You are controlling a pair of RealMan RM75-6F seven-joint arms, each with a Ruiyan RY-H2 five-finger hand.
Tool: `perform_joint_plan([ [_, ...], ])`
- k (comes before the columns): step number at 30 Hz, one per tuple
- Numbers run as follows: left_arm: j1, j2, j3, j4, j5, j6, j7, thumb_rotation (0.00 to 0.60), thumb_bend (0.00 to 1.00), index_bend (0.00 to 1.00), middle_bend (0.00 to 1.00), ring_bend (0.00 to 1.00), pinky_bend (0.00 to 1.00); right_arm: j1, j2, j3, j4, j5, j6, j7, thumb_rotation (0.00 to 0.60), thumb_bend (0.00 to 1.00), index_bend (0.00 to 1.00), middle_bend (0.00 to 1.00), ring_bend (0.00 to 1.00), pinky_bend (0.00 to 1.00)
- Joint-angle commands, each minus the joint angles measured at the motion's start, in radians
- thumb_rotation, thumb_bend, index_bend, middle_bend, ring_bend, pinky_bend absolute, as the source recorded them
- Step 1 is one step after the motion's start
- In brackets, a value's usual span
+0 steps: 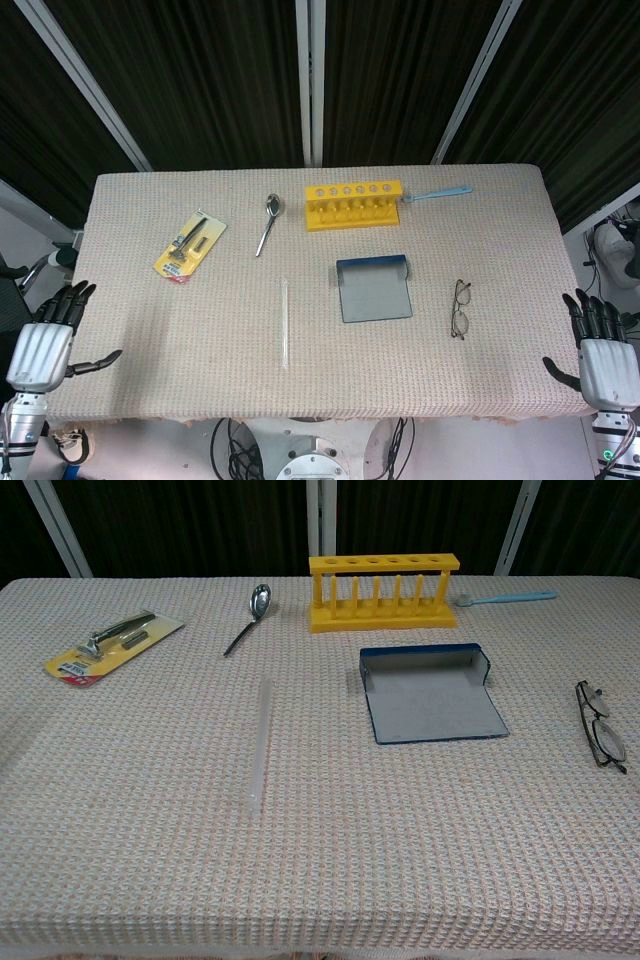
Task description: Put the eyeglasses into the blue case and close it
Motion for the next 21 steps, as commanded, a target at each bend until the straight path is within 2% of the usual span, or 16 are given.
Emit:
perform_joint_plan([
  [1,0.001,0.004,-0.002,-0.001,0.001,0.005,0.000,0.331,0.08,0.03,0.07,0.08,0.21,-0.001,0.005,0.003,-0.004,0.003,0.000,0.002,0.600,0.07,0.00,0.00,0.00,0.00],
  [8,-0.003,0.005,0.010,-0.002,0.014,-0.008,-0.004,0.329,0.08,0.03,0.07,0.08,0.21,0.000,-0.009,-0.009,0.005,-0.006,-0.004,-0.020,0.600,0.07,0.00,0.00,0.00,0.00],
  [12,0.000,0.011,0.010,0.007,0.009,-0.009,-0.024,0.332,0.08,0.03,0.07,0.08,0.20,0.027,-0.062,0.010,0.081,-0.034,0.009,-0.070,0.600,0.09,0.00,0.00,0.00,0.00],
  [17,0.007,0.015,0.016,0.020,0.008,-0.006,-0.028,0.328,0.08,0.03,0.07,0.08,0.20,0.082,-0.074,0.004,0.067,0.005,-0.120,-0.131,0.600,0.08,0.00,0.00,0.00,0.00],
  [21,0.015,0.005,0.023,0.038,-0.001,-0.013,-0.036,0.329,0.08,0.03,0.07,0.08,0.21,0.138,-0.093,0.020,0.100,0.019,-0.187,-0.220,0.600,0.09,0.00,0.00,0.00,0.00],
])
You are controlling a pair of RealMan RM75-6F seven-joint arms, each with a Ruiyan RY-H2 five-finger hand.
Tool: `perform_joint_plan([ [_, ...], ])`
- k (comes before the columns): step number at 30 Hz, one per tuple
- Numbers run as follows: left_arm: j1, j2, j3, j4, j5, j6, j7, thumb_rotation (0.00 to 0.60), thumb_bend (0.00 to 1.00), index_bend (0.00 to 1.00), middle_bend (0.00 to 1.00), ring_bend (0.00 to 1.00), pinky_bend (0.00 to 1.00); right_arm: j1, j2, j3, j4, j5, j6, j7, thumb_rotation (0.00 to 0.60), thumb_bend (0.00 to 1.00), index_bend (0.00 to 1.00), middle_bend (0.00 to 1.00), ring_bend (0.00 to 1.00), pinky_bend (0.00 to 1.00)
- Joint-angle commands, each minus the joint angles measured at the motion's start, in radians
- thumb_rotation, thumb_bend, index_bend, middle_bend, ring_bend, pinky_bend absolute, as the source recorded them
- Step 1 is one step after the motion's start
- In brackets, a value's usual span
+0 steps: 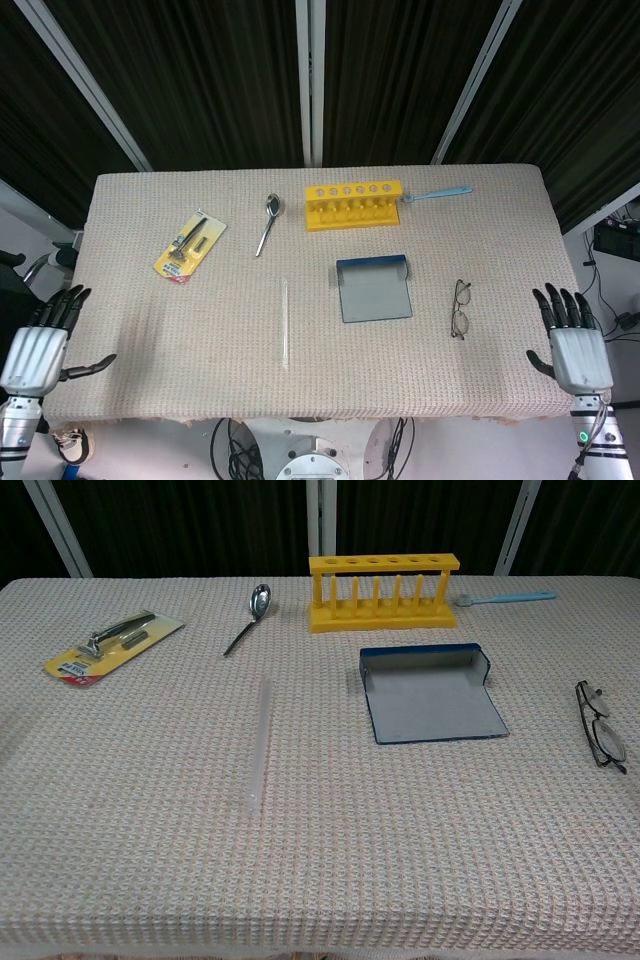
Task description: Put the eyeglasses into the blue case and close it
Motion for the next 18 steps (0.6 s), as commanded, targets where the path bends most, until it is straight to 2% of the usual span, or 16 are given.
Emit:
perform_joint_plan([
  [1,0.004,-0.008,0.007,0.011,-0.004,-0.009,-0.004,0.328,0.08,0.03,0.07,0.08,0.21,0.073,-0.030,0.020,0.034,0.026,-0.082,-0.099,0.600,0.09,0.00,0.00,0.00,0.00],
  [7,0.000,-0.022,0.004,0.032,-0.011,-0.020,-0.015,0.330,0.08,0.03,0.07,0.08,0.21,0.164,-0.105,0.033,0.179,-0.006,-0.135,-0.231,0.600,0.08,0.00,0.00,0.00,0.00],
  [18,-0.008,-0.032,0.004,0.059,-0.016,-0.040,-0.034,0.329,0.08,0.02,0.07,0.08,0.21,0.244,-0.235,0.020,0.365,-0.004,-0.218,-0.213,0.600,0.06,0.00,0.00,0.00,0.00],
])
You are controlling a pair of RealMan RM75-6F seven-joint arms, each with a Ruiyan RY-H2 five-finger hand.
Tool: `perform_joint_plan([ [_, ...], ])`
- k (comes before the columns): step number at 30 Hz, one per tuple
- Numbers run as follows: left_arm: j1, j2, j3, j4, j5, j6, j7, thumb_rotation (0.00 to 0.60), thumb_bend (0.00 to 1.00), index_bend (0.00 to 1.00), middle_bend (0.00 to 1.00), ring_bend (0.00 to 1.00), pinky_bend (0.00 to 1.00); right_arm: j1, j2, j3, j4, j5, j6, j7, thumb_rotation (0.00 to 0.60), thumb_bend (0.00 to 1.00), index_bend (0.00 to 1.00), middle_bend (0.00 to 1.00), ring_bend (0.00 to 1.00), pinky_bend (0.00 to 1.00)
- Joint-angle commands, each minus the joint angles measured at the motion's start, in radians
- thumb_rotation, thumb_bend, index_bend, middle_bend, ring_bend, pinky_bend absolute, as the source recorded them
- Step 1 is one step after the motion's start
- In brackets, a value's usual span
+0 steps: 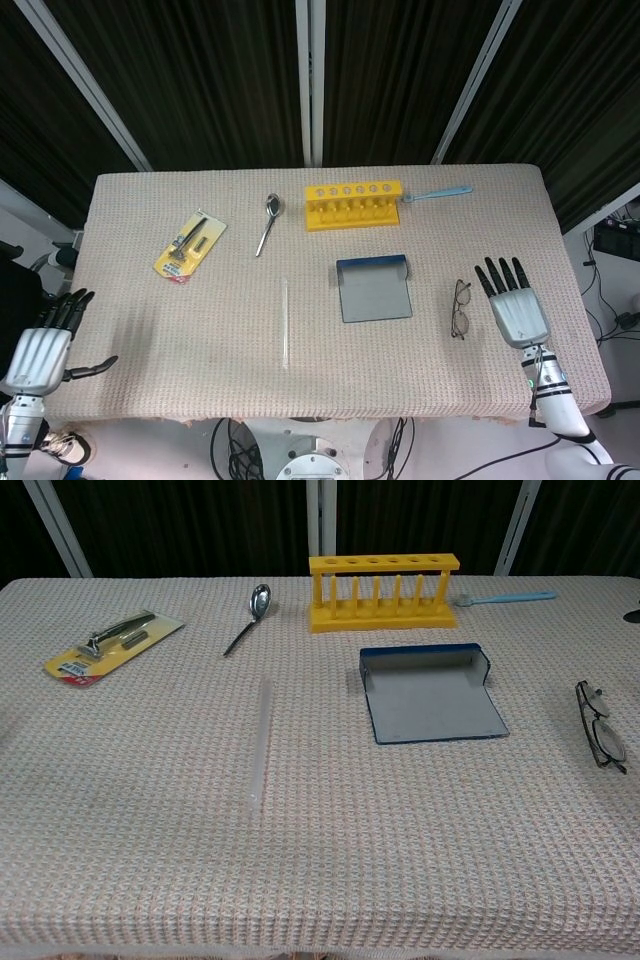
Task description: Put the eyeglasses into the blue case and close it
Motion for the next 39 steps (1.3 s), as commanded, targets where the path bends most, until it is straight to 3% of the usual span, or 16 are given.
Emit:
perform_joint_plan([
  [1,0.001,-0.001,0.000,0.006,-0.004,-0.002,-0.004,0.329,0.08,0.03,0.07,0.08,0.21,0.019,-0.043,-0.009,0.053,-0.002,-0.017,0.025,0.600,0.05,0.00,0.00,0.00,0.00],
  [19,0.011,0.001,-0.008,0.038,-0.015,0.017,0.052,0.331,0.08,0.03,0.07,0.08,0.20,0.054,-0.174,-0.055,0.210,-0.069,0.027,0.108,0.600,0.03,0.00,0.00,0.00,0.00],
  [39,0.017,0.005,-0.009,0.033,-0.015,0.023,0.040,0.327,0.08,0.03,0.07,0.08,0.21,0.134,-0.233,-0.034,0.160,-0.080,0.000,0.099,0.600,0.05,0.00,0.00,0.00,0.00],
])
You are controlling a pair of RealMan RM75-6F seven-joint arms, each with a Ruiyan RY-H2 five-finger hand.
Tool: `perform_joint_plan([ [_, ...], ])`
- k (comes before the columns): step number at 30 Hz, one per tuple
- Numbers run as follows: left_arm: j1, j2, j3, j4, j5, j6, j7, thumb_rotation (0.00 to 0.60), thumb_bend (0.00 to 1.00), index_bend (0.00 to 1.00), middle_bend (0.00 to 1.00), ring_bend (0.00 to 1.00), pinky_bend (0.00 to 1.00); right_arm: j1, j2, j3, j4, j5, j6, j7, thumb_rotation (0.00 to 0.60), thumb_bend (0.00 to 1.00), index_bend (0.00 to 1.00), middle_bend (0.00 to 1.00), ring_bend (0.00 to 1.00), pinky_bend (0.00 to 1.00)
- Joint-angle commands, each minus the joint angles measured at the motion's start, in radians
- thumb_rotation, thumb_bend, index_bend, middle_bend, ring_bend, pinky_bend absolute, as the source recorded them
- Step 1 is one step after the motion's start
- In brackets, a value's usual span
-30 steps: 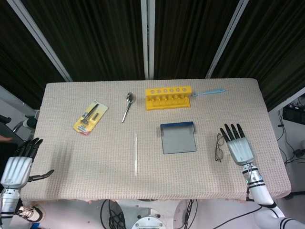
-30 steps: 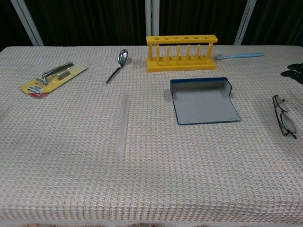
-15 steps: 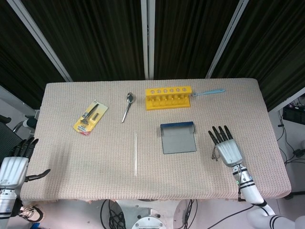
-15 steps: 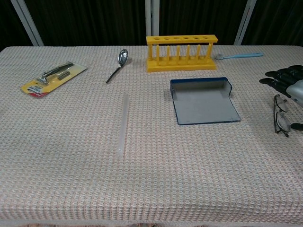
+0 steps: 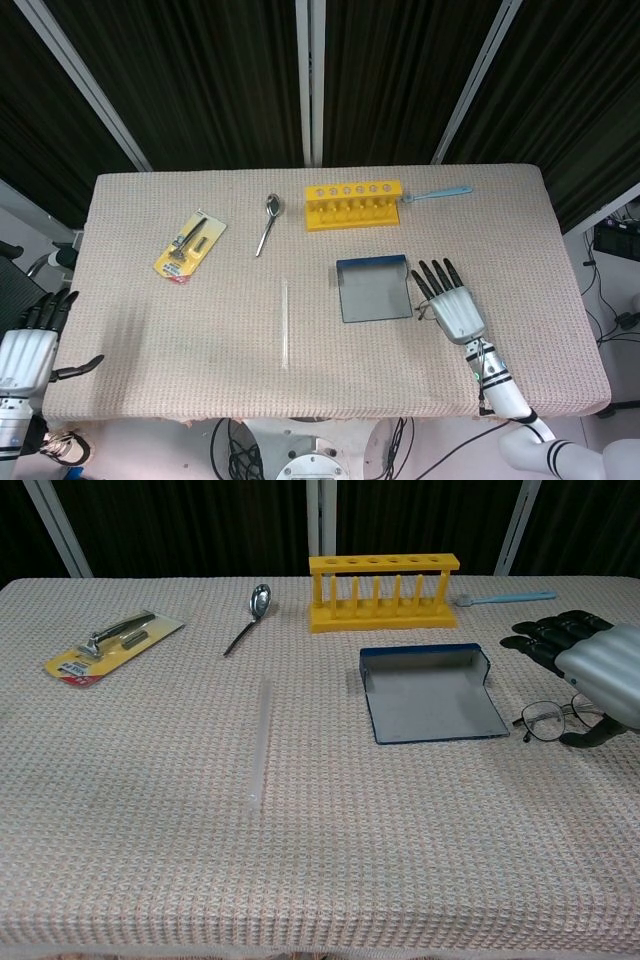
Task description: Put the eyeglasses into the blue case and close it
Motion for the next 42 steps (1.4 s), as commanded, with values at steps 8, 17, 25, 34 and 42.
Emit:
perform_joint_plan([
  [8,0.003,0.011,0.001,-0.020,-0.002,-0.001,-0.019,0.330,0.08,0.03,0.07,0.08,0.21,-0.016,0.097,-0.005,-0.138,0.027,-0.003,0.042,0.600,0.08,0.00,0.00,0.00,0.00],
  [17,-0.005,0.000,0.008,-0.024,0.003,-0.021,-0.015,0.329,0.08,0.03,0.07,0.08,0.21,0.040,0.199,0.046,-0.219,0.172,-0.206,0.102,0.600,0.13,0.01,0.00,0.00,0.00],
  [25,-0.008,0.010,0.005,-0.038,0.001,-0.024,-0.002,0.332,0.08,0.03,0.07,0.08,0.21,0.081,0.216,0.065,-0.242,0.226,-0.275,0.112,0.600,0.17,0.17,0.00,0.00,0.00],
  [34,-0.009,0.008,0.006,-0.032,-0.006,-0.035,-0.009,0.330,0.08,0.03,0.07,0.08,0.21,0.093,0.218,0.062,-0.237,0.280,-0.295,0.066,0.600,0.21,0.31,0.00,0.00,0.00],
  [42,-0.010,0.005,0.005,-0.025,-0.009,-0.038,-0.011,0.340,0.08,0.03,0.07,0.08,0.21,0.099,0.208,0.061,-0.238,0.314,-0.318,0.094,0.600,0.24,0.37,0.00,0.00,0.00],
])
